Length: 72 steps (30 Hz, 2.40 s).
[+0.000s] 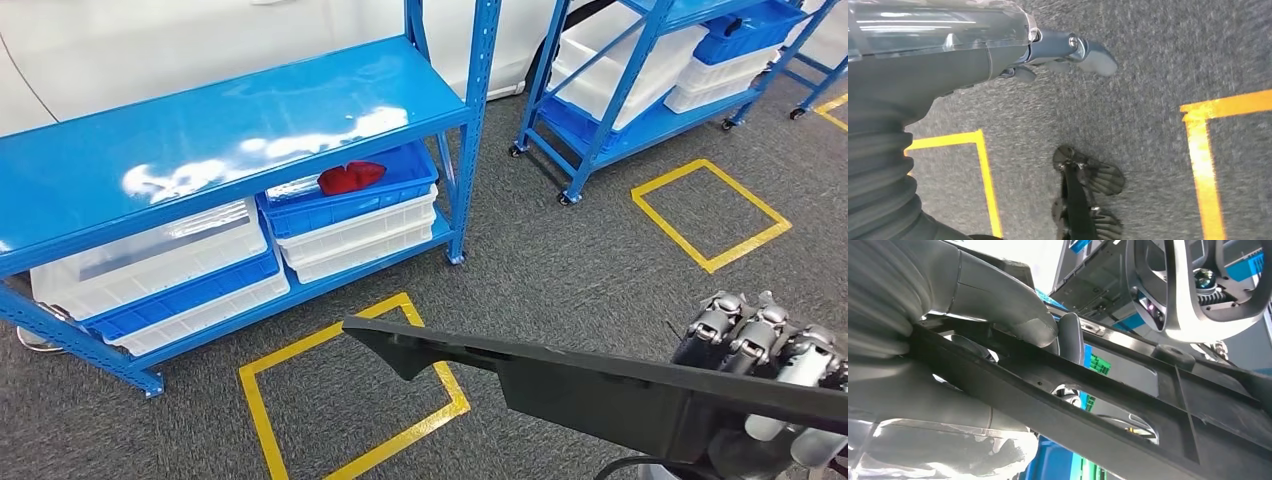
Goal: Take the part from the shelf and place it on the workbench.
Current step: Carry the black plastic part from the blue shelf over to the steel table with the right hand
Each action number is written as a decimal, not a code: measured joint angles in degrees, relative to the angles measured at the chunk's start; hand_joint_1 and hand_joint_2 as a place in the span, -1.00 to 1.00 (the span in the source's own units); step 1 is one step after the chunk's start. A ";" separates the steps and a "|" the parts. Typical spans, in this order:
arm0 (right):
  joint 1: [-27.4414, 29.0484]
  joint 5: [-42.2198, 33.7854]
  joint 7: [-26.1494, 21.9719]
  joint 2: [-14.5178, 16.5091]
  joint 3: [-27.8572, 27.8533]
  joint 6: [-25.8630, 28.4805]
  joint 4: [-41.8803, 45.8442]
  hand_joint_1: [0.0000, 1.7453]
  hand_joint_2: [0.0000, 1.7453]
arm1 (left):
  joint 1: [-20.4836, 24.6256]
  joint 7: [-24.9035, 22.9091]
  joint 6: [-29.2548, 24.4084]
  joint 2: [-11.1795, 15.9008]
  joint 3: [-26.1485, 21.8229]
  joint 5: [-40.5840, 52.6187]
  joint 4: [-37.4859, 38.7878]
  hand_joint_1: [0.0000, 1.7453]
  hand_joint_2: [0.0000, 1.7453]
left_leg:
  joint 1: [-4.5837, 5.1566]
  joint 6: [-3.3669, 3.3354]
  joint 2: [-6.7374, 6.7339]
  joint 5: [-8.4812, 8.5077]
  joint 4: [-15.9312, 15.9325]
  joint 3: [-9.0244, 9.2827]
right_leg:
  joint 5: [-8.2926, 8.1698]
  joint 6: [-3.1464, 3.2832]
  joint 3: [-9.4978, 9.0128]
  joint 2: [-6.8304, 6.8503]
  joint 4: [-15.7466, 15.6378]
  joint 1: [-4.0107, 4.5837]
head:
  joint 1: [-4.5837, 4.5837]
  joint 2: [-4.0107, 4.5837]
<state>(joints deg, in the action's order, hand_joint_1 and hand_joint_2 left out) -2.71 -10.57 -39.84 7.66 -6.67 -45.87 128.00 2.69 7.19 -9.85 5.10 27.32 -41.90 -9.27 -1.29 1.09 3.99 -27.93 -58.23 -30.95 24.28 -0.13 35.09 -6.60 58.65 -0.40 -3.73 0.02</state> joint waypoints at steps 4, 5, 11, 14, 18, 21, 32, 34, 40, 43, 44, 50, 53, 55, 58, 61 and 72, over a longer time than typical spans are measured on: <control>-0.19 -0.07 0.01 0.57 -0.02 -0.09 -0.15 1.00 1.00 | 0.24 0.53 0.45 -0.38 0.00 -0.18 0.00 -1.00 1.00 | -0.14 -1.65 -2.59 0.78 0.63 0.16 | 1.91 -1.17 1.81 3.00 3.27 0.06 | 0.01 0.00; -0.27 -0.18 0.01 0.67 -0.02 -0.09 -0.24 1.00 1.00 | 0.17 0.78 0.60 -0.39 0.01 -0.17 0.00 -1.00 1.00 | -0.01 -1.91 -3.31 0.85 0.69 0.13 | 3.76 -1.33 3.34 4.77 6.63 0.04 | 0.01 0.00; -1.05 -2.68 0.01 0.95 -0.45 -1.43 -1.47 1.00 1.00 | 0.27 2.34 1.16 -0.14 0.18 -0.47 0.00 -1.00 1.00 | 0.38 -1.87 -7.32 0.63 0.66 0.15 | 3.34 -1.38 3.83 7.48 9.27 -0.27 | 0.01 0.00; -2.83 -3.28 0.00 1.00 -0.50 -1.43 -2.85 1.00 1.00 | 0.50 2.61 1.24 0.12 0.17 -0.67 0.00 -1.00 1.00 | 0.80 -1.12 -8.83 0.26 0.61 0.49 | 0.98 -0.12 -0.90 10.17 0.22 0.56 | 0.00 0.00; -4.28 -3.41 0.04 1.00 -0.43 -1.45 -4.68 1.00 1.00 | 0.88 2.62 0.56 0.74 0.17 -1.33 0.00 -1.00 1.00 | 0.77 0.09 -9.08 -0.69 0.02 0.71 | 0.65 1.25 -1.00 8.27 -0.84 0.44 | 0.00 0.00; -5.72 -3.51 0.03 1.00 0.34 -1.44 -6.79 1.00 1.00 | 0.66 2.64 -0.10 1.35 0.17 -2.16 0.00 -1.00 1.00 | 0.56 0.62 -5.23 -5.64 -8.74 -3.22 | 0.19 2.01 -1.08 6.53 -1.31 0.12 | -0.01 0.00; -7.47 3.59 0.09 0.32 5.73 3.64 -13.02 1.00 1.00 | 0.50 3.31 0.10 2.72 -0.07 -3.30 0.02 -1.00 1.00 | 0.15 -0.45 -1.46 0.78 0.18 -0.51 | 0.11 0.16 0.06 -0.19 0.08 0.02 | 0.01 0.00; -7.79 5.97 0.14 0.01 9.40 6.42 -13.66 1.00 1.00 | 0.74 3.87 0.19 2.74 -0.18 -3.36 0.02 -1.00 1.00 | 0.00 -1.27 -2.77 1.15 0.62 -0.31 | 1.31 -0.30 1.07 1.87 1.94 0.19 | 0.01 0.00; -9.62 5.46 0.04 -1.78 17.98 12.12 -14.77 1.00 1.00 | 0.94 4.74 1.26 3.14 -0.27 -3.25 0.02 -1.00 1.00 | 0.30 -1.73 -6.72 1.06 0.75 -0.25 | 6.26 -0.84 7.71 6.35 15.51 -0.19 | 0.01 0.00; -10.91 5.86 0.06 -2.40 19.97 13.09 -15.06 1.00 1.00 | 1.21 4.40 1.40 3.13 -0.26 -3.06 0.02 -1.00 1.00 | 0.48 -1.13 -8.33 0.60 0.67 0.22 | 1.38 -0.25 1.84 9.22 4.14 0.07 | 0.01 0.00; -11.61 6.31 0.10 -2.57 20.60 13.57 -15.32 1.00 1.00 | 1.24 4.34 1.44 3.10 -0.26 -3.02 0.02 -1.00 1.00 | 0.60 -0.83 -8.83 0.45 0.67 0.34 | 0.72 0.11 0.53 10.18 1.49 0.34 | 0.01 0.00; -18.96 9.14 1.88 -5.02 23.89 16.99 -19.64 1.00 1.00 | 1.62 4.41 2.32 2.22 -0.22 -2.80 -0.04 -1.00 1.00 | 0.42 0.84 -7.83 -2.21 -2.32 -0.37 | -0.02 2.09 -0.03 7.59 -0.70 0.39 | 0.00 0.00; -24.51 8.73 4.71 -6.11 25.08 17.72 -22.91 1.00 1.00 | 1.45 4.58 2.97 1.82 -0.17 -2.55 -0.04 -1.00 1.00 | 0.29 1.05 -4.67 -6.99 -13.66 -6.10 | -0.22 2.57 0.08 5.44 -0.75 0.42 | 0.00 0.00; -27.83 7.95 6.54 -7.03 25.57 17.93 -24.76 1.00 1.00 | 1.37 4.90 3.48 1.60 -0.09 -2.42 -0.04 -1.00 1.00 | 0.28 1.02 -4.45 -6.25 -15.86 -7.81 | -0.22 2.60 0.09 3.88 -0.56 0.52 | 0.00 0.00; -32.49 7.06 8.19 -8.67 25.93 17.86 -26.79 1.00 1.00 | 1.45 5.39 4.03 1.45 0.22 -2.30 -0.04 -1.00 1.00 | 0.06 0.67 -2.38 0.02 -5.80 -4.06 | 0.00 2.18 0.17 1.73 0.09 0.54 | 0.00 0.00; -34.85 7.40 8.61 -10.25 26.32 17.69 -28.07 1.00 1.00 | 1.85 5.59 4.24 1.29 0.55 -2.20 -0.04 -1.00 1.00 | 0.08 0.09 -0.19 1.51 -0.66 -2.09 | -0.16 1.11 0.82 0.20 0.39 0.41 | 0.01 0.00; -36.51 8.81 8.18 -13.76 27.59 18.78 -32.54 1.00 1.00 | 2.32 4.93 4.14 0.58 0.89 -1.90 -0.07 -1.00 1.00 | 0.46 -1.88 -7.26 1.66 0.62 -1.15 | 2.65 -0.57 6.28 7.05 10.40 -0.16 | 0.02 0.00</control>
<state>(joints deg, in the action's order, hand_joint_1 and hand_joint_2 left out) -39.22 -1.76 -31.66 -6.10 20.92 -27.10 95.46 5.00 12.12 -5.72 5.68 28.21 -43.80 -9.33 -0.84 -0.78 -3.27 -26.27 -57.60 -32.10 26.93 -0.70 41.37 0.45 69.05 -0.55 -3.72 0.02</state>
